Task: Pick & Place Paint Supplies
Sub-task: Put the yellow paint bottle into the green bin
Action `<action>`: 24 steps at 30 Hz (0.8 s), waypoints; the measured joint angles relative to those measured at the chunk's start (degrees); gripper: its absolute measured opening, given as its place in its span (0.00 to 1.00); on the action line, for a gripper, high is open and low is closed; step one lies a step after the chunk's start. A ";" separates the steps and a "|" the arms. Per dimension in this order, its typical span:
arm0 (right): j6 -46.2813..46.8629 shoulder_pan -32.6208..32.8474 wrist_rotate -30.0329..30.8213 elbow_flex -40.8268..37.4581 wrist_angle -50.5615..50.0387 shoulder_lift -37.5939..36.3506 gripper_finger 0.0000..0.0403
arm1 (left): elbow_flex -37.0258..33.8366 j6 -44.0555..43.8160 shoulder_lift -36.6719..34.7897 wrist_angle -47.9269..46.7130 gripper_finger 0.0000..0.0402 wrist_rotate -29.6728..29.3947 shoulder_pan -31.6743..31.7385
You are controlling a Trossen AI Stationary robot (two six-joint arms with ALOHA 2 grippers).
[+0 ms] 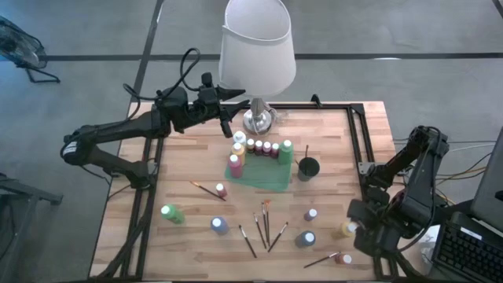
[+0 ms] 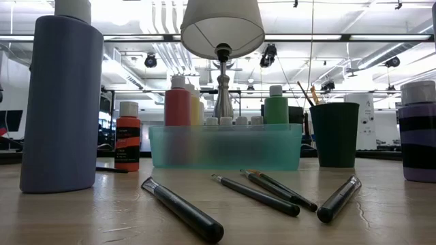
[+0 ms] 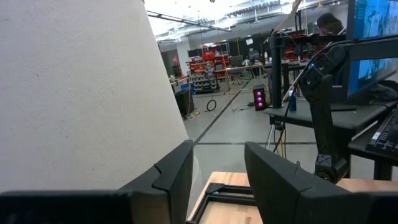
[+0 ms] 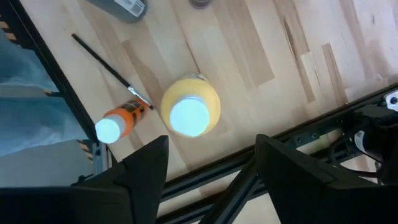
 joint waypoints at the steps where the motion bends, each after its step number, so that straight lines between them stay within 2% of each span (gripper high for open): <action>1: 0.00 -0.01 0.02 -0.64 0.78 0.00 0.60 | 0.00 0.25 0.00 -0.10 0.38 0.00 0.00; 8: 0.00 -0.01 0.02 -6.30 8.25 0.00 0.62 | 0.00 1.38 0.00 -0.13 0.38 -0.01 0.06; 17: 1.29 -0.01 0.44 -11.98 11.82 0.00 0.56 | 0.00 1.38 -0.02 -0.16 0.38 0.01 0.19; 24: 0.73 -0.06 0.50 -12.78 12.90 -0.02 0.49 | 0.00 1.36 -0.02 -0.67 0.38 -0.01 0.26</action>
